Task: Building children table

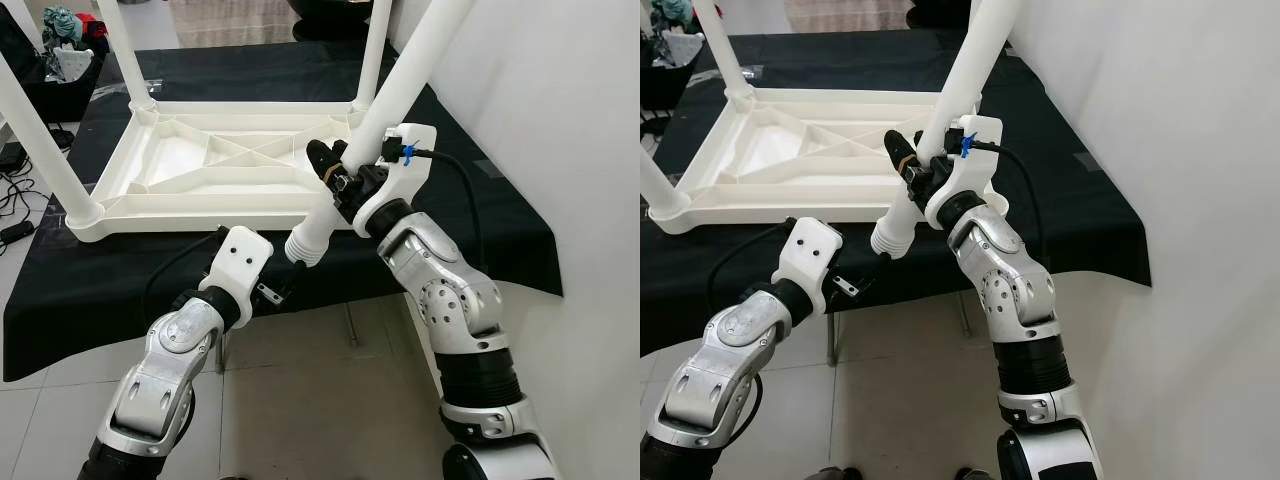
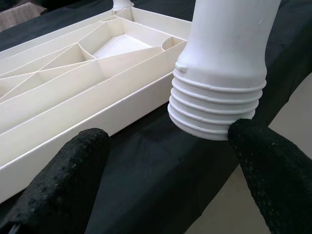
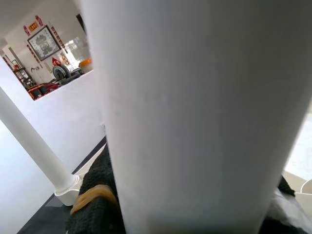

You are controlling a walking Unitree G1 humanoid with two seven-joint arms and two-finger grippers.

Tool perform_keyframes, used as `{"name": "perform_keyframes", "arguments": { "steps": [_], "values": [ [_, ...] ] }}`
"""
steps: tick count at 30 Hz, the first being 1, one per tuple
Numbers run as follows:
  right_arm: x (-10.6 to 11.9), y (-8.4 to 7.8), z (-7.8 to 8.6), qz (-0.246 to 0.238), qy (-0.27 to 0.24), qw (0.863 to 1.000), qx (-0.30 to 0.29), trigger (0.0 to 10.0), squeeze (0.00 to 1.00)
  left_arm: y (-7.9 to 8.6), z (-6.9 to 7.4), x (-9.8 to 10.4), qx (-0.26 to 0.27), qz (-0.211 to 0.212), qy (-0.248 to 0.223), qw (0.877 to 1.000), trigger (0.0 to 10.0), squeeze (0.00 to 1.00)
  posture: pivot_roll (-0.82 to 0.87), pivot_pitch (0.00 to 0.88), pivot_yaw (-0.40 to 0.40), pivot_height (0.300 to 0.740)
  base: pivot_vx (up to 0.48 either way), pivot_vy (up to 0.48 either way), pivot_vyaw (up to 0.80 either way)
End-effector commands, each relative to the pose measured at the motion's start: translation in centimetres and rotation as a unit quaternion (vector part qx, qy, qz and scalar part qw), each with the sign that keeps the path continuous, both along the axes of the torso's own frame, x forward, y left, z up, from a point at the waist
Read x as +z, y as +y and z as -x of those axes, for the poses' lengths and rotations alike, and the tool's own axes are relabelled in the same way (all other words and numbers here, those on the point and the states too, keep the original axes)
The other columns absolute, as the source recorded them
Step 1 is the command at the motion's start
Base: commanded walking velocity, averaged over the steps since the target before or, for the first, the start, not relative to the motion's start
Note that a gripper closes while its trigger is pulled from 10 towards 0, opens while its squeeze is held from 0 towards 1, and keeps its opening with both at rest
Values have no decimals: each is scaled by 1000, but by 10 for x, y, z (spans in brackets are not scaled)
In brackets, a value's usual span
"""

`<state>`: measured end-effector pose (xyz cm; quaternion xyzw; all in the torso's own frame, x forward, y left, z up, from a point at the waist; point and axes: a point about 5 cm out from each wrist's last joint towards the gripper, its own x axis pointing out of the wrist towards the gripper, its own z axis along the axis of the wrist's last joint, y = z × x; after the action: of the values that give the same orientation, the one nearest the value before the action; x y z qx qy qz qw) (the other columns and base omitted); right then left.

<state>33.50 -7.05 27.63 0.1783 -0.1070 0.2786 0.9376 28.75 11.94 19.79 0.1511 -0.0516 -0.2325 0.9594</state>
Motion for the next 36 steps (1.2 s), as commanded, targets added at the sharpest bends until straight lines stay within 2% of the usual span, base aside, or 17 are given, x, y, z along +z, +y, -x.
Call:
{"name": "perform_keyframes", "arguments": {
  "steps": [1,12,28,29,30,31,32,36],
  "values": [
    [0,6,8,-11,6,999,29,10000,0,-10,0,-9,-32,-4,15,999,10000,0,80,151,-23,740,0,0,0],
    [-1,14,16,-13,13,998,53,10000,0,-21,-4,-14,-60,1,19,998,10000,0,78,157,-25,740,0,0,0],
    [-2,19,23,-11,19,997,71,10000,0,-16,-15,-10,-52,-3,6,999,10000,0,76,156,-22,740,0,0,0],
    [-2,19,23,-11,19,997,71,10000,0,-16,-15,-10,-54,-2,5,999,9451,0,75,156,-20,740,0,0,0],
    [-2,19,23,-11,19,997,71,10000,0,-16,-15,-10,-54,-2,5,999,9451,0,75,156,-20,740,0,0,0],
    [-1,19,23,-11,19,997,72,10000,0,-16,-15,-10,-56,-1,3,998,2706,0,74,156,-21,740,0,0,0],
    [-1,19,23,-12,20,997,73,10000,0,-16,-15,-10,-57,1,1,998,0,0,74,156,-21,740,0,0,0],
    [-2,19,24,-13,23,997,74,10000,0,-18,-14,-10,-61,4,-1,998,0,0,77,157,-24,740,0,0,0]
  ]
}}
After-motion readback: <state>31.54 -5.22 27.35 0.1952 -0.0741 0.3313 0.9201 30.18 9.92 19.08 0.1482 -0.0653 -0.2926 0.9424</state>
